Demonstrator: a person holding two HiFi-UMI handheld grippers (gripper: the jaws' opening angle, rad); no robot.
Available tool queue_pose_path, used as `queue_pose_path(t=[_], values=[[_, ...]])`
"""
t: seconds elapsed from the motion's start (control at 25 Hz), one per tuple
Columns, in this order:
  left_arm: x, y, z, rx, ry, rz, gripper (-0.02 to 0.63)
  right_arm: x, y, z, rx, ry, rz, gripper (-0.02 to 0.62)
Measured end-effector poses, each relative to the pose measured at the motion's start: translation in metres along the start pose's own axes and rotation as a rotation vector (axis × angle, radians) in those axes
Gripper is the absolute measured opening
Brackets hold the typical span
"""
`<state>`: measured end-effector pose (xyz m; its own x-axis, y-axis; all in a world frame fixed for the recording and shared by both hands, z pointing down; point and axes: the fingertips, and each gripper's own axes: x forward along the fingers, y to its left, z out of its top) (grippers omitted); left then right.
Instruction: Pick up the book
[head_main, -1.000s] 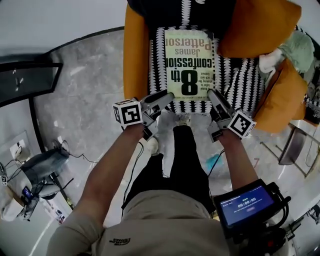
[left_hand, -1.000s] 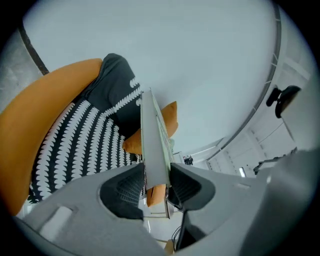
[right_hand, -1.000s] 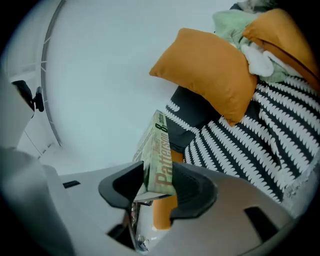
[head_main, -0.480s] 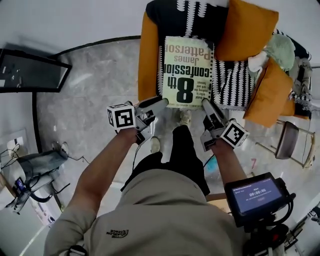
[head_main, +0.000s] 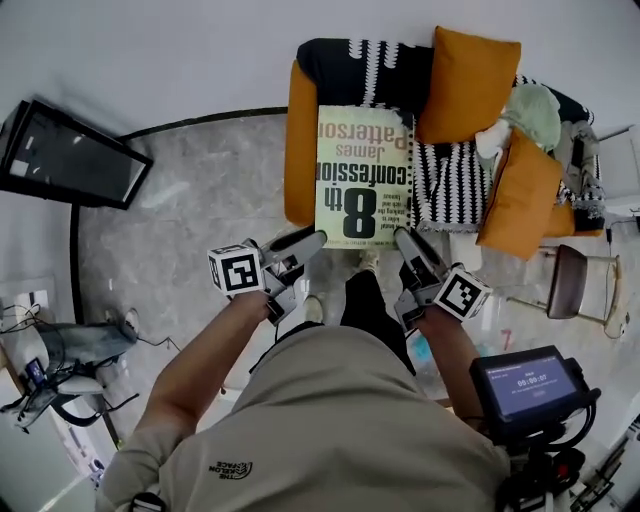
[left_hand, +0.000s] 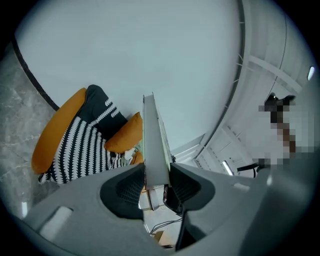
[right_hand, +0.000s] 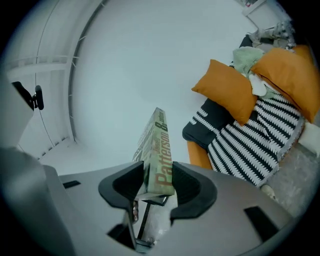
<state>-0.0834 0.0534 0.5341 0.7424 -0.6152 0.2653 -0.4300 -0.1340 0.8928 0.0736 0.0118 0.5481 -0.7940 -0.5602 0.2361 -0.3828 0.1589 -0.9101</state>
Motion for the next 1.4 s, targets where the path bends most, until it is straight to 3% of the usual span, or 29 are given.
queue_pose_path(t=[0.08,0.2,0.28,1.4], values=[[0.004,0.017,0.004,-0.035,-0.02,-0.034,0.164,0.007,-0.008,0.003,-0.031,0.027,-0.048,0.183],[0.031,0.005,-0.024,-0.259,-0.032,-0.242,0.164,-0.027,0.01,0.021,-0.138,0.085,-0.293,0.183],[0.019,0.012,-0.014,-0.309,-0.036,-0.291,0.165,-0.014,0.026,0.016,-0.169,0.104,-0.353,0.183],[0.009,0.02,-0.005,-0.303,-0.043,-0.29,0.164,-0.003,0.03,0.007,-0.159,0.107,-0.353,0.183]])
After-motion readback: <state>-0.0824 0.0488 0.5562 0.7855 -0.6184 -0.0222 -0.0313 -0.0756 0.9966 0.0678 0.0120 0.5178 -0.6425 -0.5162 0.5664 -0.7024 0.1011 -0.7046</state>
